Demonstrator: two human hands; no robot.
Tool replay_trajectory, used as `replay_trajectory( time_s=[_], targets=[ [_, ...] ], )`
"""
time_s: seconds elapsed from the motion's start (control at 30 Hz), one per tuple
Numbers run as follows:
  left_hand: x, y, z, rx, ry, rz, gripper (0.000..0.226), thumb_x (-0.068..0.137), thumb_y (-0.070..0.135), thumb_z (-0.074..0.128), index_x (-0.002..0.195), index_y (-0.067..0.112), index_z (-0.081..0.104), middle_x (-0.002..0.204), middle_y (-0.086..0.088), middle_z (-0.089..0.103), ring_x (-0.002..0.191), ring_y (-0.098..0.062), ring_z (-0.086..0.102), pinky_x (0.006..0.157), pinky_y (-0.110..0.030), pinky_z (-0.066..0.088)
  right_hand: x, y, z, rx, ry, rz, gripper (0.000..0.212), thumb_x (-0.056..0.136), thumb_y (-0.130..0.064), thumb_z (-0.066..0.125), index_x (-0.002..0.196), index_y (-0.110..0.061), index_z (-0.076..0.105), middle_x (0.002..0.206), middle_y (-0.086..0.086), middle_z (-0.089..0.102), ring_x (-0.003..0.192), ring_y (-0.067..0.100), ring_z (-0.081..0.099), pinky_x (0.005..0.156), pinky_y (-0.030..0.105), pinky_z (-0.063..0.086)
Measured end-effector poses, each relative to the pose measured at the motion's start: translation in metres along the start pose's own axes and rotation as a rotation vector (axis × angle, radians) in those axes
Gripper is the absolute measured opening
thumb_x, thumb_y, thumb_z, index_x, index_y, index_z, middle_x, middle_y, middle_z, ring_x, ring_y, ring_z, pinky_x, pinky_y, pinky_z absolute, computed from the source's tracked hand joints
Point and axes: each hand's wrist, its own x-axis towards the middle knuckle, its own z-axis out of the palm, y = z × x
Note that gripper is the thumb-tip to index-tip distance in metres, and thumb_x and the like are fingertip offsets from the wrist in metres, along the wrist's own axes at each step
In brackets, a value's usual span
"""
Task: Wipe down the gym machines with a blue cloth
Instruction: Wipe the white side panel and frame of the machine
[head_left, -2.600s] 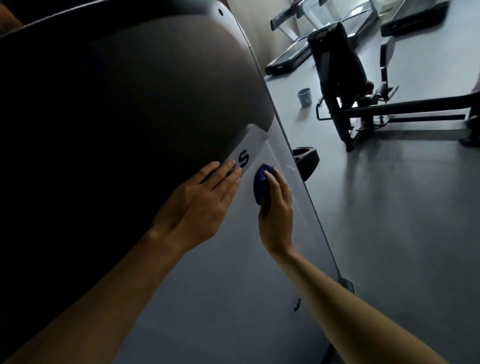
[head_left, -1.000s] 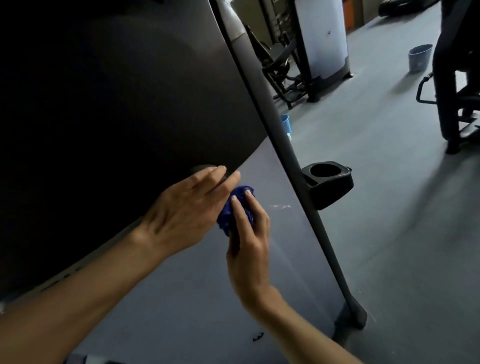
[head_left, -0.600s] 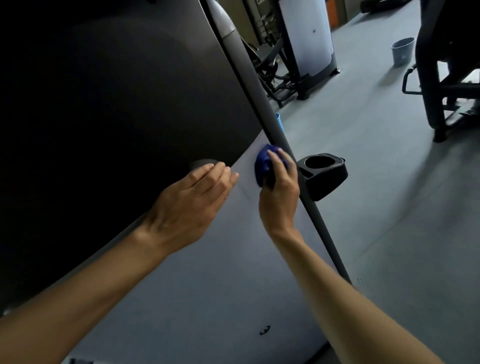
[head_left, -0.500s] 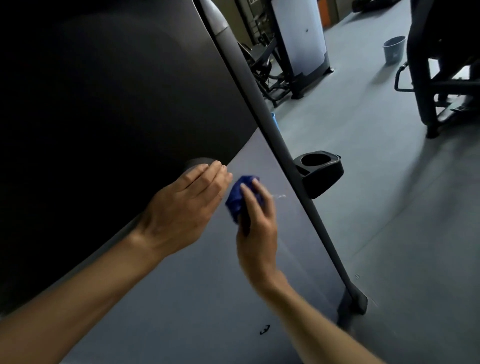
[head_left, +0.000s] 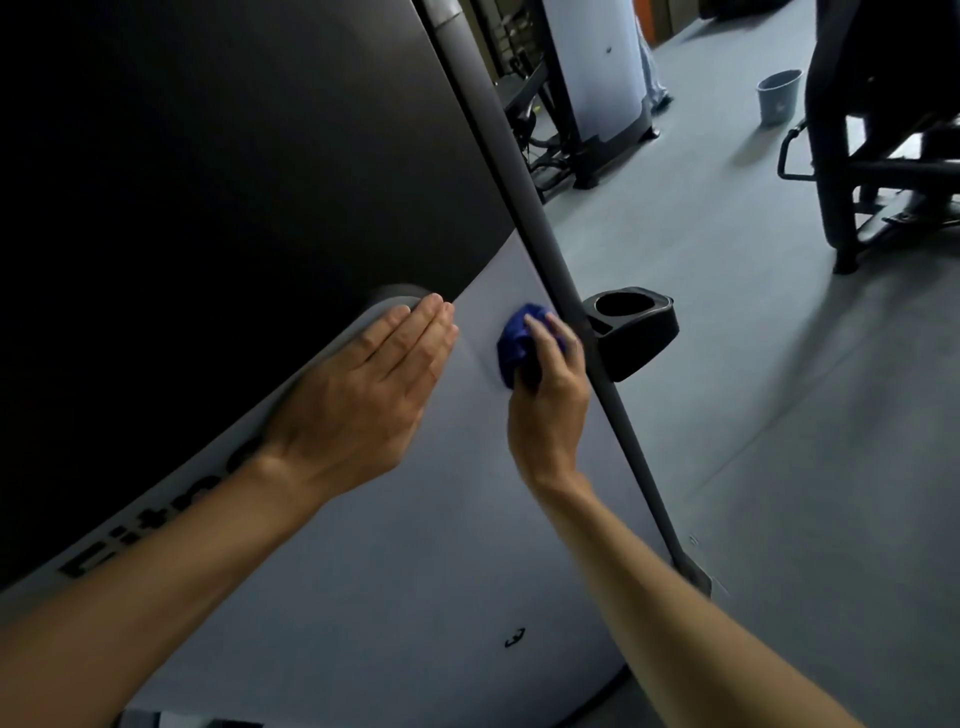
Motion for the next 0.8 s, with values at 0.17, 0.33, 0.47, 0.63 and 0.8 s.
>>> replay_trajectory(
  time_s=[0.17,0.33,0.47,0.63,0.8],
  targets=[
    [-0.002,0.006,0.002,0.082,0.026,-0.009,0.066,0.108,0.027,0.018,0.159,-0.013,0.003,0.167,-0.036,0.004,0.158,-0.046,0.009,0.129,-0.050,0.016,-0.073,-0.003,-0.008,0.050,-0.166,-0.168,0.049,0.092,0.003,0.067,0.139,-0.006,0.061,0.153,0.012,0.046,0.140,0.024,0.047,0.107,0.020,0.048],
    [0.001,0.007,0.002,0.019,0.049,-0.039,0.065,0.110,0.027,0.021,0.160,-0.012,0.007,0.168,-0.032,0.010,0.158,-0.042,0.012,0.130,-0.049,0.016,0.021,0.026,0.000,-0.003,0.026,0.041,0.058,0.084,0.020,0.059,0.136,-0.005,0.063,0.149,0.014,0.051,0.137,0.029,0.049,0.116,0.039,0.044],
    [0.002,0.008,0.002,-0.003,0.055,-0.048,0.067,0.109,0.028,0.023,0.160,-0.011,0.007,0.169,-0.031,0.010,0.159,-0.041,0.011,0.130,-0.049,0.015,0.038,0.036,0.000,-0.033,0.029,0.120,0.055,0.091,0.014,0.056,0.141,-0.008,0.060,0.152,0.012,0.050,0.140,0.031,0.047,0.120,0.029,0.034],
    [0.002,0.010,0.001,0.016,0.040,-0.057,0.067,0.109,0.029,0.019,0.160,-0.012,0.005,0.168,-0.032,0.007,0.158,-0.043,0.010,0.130,-0.049,0.016,-0.077,0.020,0.000,-0.015,-0.081,-0.066,0.064,0.092,0.014,0.062,0.150,-0.011,0.051,0.162,0.009,0.035,0.150,0.024,0.034,0.113,0.038,0.046],
    [0.002,0.010,0.002,0.035,0.039,-0.052,0.067,0.110,0.030,0.019,0.160,-0.012,0.005,0.169,-0.032,0.007,0.159,-0.042,0.010,0.129,-0.049,0.017,-0.033,0.048,0.003,-0.042,-0.013,-0.008,0.070,0.083,0.026,0.054,0.146,-0.005,0.054,0.156,0.016,0.044,0.145,0.024,0.038,0.121,0.025,0.030]
  ],
)
